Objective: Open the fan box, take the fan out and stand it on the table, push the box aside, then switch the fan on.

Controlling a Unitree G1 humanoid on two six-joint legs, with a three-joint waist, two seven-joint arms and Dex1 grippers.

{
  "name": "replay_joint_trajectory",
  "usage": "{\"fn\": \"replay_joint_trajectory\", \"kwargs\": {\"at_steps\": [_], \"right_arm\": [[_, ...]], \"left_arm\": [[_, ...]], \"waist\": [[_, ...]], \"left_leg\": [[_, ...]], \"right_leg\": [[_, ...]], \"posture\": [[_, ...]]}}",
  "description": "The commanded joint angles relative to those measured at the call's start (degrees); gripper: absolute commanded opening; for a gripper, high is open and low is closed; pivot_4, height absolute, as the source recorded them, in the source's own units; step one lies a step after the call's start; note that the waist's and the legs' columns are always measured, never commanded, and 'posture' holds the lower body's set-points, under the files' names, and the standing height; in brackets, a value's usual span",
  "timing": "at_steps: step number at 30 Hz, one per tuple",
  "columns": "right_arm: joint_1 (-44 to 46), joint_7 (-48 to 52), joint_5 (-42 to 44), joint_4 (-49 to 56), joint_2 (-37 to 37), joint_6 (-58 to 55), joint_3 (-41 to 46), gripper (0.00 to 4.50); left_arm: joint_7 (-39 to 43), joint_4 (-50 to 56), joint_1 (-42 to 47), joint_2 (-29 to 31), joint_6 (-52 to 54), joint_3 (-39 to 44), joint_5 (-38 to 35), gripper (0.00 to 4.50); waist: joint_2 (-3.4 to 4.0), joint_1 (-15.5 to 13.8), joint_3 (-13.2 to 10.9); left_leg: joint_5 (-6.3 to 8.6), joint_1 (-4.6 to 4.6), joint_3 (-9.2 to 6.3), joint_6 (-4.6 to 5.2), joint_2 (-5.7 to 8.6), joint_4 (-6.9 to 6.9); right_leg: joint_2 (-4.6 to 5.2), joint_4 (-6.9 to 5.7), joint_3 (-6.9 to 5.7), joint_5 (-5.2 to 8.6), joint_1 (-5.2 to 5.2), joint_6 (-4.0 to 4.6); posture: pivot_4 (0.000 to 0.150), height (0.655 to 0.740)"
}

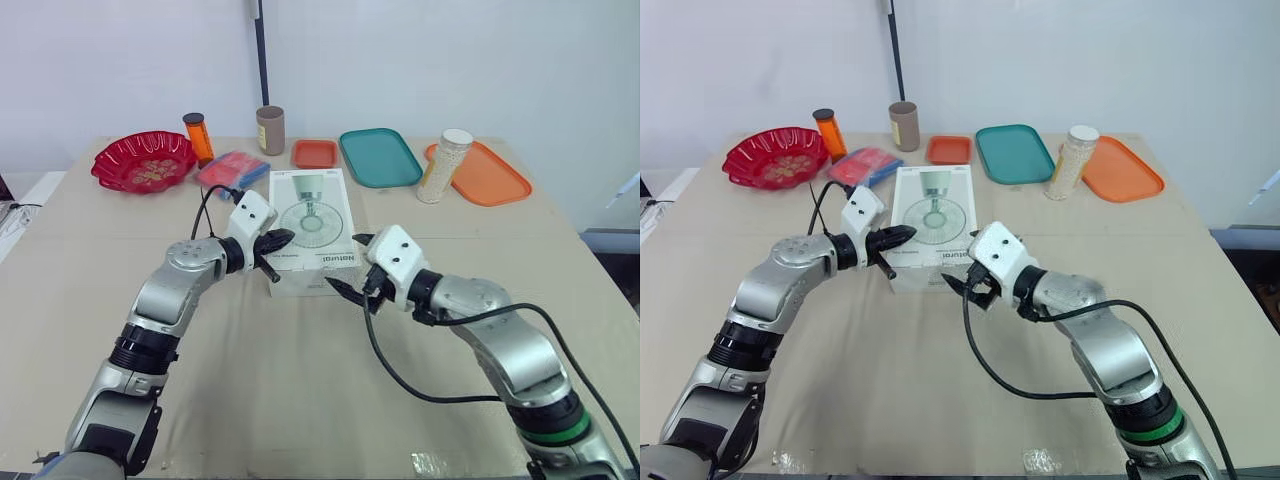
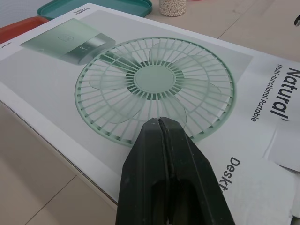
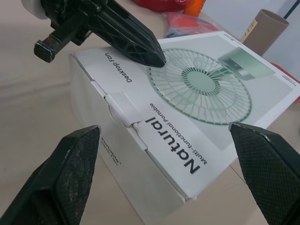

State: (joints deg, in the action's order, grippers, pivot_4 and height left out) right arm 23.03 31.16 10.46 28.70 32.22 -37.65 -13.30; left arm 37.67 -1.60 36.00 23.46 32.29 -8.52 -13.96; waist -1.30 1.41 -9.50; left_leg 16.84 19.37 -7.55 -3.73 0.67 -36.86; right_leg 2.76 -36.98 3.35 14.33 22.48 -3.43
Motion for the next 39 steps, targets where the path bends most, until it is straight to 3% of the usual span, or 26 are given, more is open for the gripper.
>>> {"fn": "replay_joint_trajectory", "kwargs": {"at_steps": [1, 16, 39], "right_arm": [[2.07, -1.03, -1.59, -1.24, -1.93, 0.63, -0.51, 4.50], [4.14, -1.22, -6.25, -7.17, -5.91, 3.38, -1.60, 4.50], [6.02, -0.87, -4.69, -7.24, -7.72, 0.67, 1.26, 4.50]], "left_arm": [[0.36, 0.30, -0.81, 0.25, 0.30, -0.16, 0.72, 0.02], [1.47, 1.58, -1.88, 0.79, 0.76, -0.67, 0.93, 0.02], [1.99, 2.25, -2.55, -0.02, 0.28, -1.11, 1.27, 0.02]], "waist": [[0.00, 0.03, 0.00], [0.02, 0.09, 0.01], [0.02, 0.10, 0.01]], "left_leg": [[0.00, -0.01, 0.00, 0.00, 0.00, 0.00], [0.00, 0.00, -0.02, -0.01, 0.00, 0.01], [-0.01, 0.00, -0.03, -0.01, 0.00, 0.01]], "right_leg": [[0.00, 0.00, 0.00, 0.00, 0.00, 0.00], [0.00, 0.00, -0.01, -0.01, 0.02, 0.00], [0.00, 0.00, -0.01, -0.02, 0.01, 0.01]], "posture": [[0.150, 0.7400], [0.150, 0.7400], [0.150, 0.7400]]}}
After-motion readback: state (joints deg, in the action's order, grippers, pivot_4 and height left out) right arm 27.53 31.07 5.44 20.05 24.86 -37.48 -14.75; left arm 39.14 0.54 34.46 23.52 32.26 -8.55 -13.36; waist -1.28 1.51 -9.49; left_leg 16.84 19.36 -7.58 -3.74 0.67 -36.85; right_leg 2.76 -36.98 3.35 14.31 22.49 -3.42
